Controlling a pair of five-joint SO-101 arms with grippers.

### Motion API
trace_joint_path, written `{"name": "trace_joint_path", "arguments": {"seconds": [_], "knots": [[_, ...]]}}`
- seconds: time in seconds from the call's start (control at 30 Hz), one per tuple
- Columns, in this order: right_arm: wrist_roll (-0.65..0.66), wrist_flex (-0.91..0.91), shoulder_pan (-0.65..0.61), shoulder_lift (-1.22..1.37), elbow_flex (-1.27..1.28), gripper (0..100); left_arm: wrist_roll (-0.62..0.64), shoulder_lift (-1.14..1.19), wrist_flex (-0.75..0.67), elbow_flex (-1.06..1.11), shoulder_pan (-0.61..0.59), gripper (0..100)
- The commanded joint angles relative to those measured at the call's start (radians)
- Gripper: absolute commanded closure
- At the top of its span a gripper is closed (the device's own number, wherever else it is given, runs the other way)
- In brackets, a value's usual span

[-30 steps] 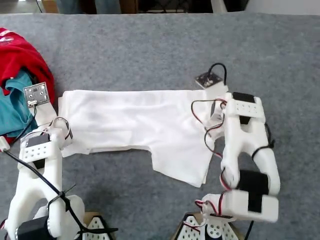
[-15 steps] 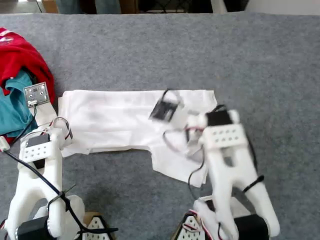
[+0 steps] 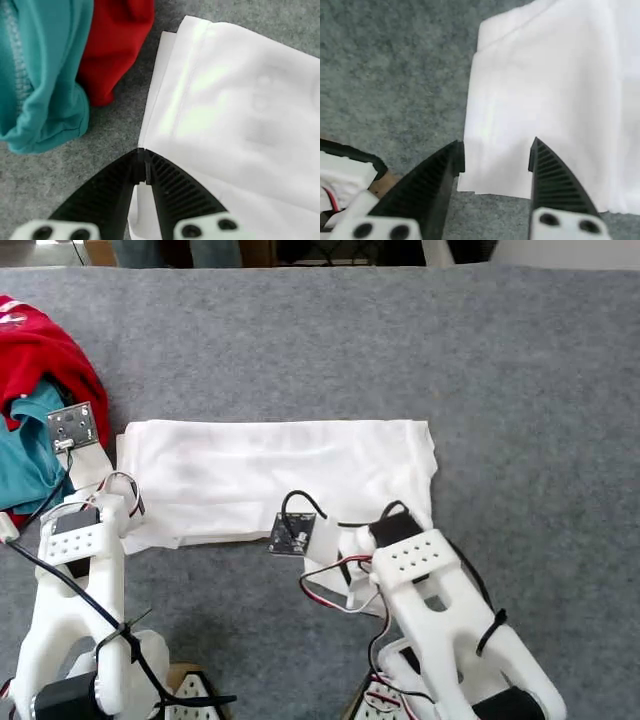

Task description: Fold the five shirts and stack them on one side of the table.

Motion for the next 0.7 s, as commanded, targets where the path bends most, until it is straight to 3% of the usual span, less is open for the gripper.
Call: {"name": "trace_joint_path", "arguments": {"seconds": [0.0, 0.27, 0.67], "knots": [[-0.012, -0.057, -0.009, 0.036, 0.005, 77.6, 0.003, 0.000, -0.025, -0.005, 0.012, 97], [-0.012, -0.221, -0.008, 0.268, 0.010, 77.9, 0.000, 0.000, -0.055, 0.004, 0.012, 97], [-0.006, -0.224, 0.005, 0.306, -0.015, 79.4, 0.000, 0.000, -0.054, 0.005, 0.008, 97]]}}
